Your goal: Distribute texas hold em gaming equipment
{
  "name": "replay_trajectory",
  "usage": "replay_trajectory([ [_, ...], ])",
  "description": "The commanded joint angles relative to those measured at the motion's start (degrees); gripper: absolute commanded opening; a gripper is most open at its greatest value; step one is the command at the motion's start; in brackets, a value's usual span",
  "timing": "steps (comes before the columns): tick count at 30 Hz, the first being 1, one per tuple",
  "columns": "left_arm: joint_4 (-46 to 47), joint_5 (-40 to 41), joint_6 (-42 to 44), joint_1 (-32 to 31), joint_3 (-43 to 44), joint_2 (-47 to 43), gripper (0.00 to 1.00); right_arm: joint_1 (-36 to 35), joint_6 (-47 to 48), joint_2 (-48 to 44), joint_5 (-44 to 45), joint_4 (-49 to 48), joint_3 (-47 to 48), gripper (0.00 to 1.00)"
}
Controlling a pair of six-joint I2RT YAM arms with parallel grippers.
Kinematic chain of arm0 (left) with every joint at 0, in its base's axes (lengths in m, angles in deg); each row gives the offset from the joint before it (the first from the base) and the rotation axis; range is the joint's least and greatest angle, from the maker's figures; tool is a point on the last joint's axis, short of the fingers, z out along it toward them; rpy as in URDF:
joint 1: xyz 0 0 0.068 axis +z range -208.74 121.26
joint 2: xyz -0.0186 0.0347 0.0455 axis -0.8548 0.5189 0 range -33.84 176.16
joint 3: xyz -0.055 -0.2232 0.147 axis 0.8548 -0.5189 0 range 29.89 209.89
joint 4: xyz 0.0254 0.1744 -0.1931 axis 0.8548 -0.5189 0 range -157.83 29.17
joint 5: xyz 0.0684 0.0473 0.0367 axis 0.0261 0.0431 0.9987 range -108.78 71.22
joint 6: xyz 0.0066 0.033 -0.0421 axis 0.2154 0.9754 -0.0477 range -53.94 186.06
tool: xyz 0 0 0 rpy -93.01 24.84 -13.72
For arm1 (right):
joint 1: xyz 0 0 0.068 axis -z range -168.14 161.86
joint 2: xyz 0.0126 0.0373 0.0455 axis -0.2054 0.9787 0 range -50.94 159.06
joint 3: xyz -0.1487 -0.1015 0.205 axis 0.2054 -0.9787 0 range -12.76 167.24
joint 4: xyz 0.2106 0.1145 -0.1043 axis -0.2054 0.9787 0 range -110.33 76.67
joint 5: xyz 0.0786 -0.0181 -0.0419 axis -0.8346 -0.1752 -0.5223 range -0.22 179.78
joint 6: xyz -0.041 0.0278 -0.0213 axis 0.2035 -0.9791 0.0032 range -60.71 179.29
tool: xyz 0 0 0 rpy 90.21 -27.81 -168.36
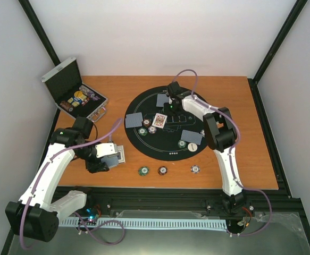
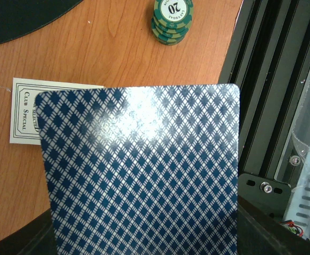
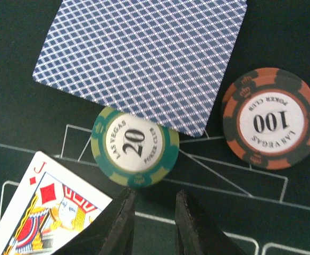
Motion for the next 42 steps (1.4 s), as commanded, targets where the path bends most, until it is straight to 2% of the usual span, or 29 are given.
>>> replay_trajectory([
  [1, 0.7, -0.9, -0.4, 0.0, 2.4, 0.1, 0.01, 0.3, -1.0, 3.6, 0.1, 1.2, 3.1, 0.23],
  [15, 0.8, -0.5, -0.2, 0.0, 2.6, 0.5, 0.01, 0.2, -1.9, 9.1, -0.3, 2.7, 11.0, 0.2],
  [20, 0.7, -0.4, -0.3, 0.0, 2.5, 0.3, 0.01, 0.2, -2.6, 7.0, -1.1, 2.9, 10.6, 0.19],
  [24, 0.6, -0.6, -0.5, 0.0, 2.5, 0.1, 0.01, -0.1, -4.2, -1.2, -4.3, -0.4, 2.7, 0.27],
  [28, 0.4, -0.7, -0.4, 0.0, 2.5, -0.4, 0.01, -1.8, -6.5, -14.4, -6.4, -4.7, -8.3, 0.37],
  [32, 0.2, -0.7, -0.5, 0.0, 2.4, -1.1, 0.01, -6.0, -9.9, -25.2, -9.2, -8.4, -18.8, 0.45],
  [35, 0.1, -0.7, -0.6, 0.0, 2.3, -1.5, 0.01, -10.9, -15.0, -31.4, -14.7, -12.7, -26.6, 0.58],
  [40, -0.3, -0.6, -0.7, 0.0, 2.1, -2.1, 0.01, -20.8, -28.0, -39.0, -21.7, -28.9, -40.0, 0.72],
  [42, -0.4, -0.5, -0.7, 0.0, 2.0, -2.3, 0.01, -23.9, -33.0, -40.3, -23.6, -35.4, -43.9, 0.74],
])
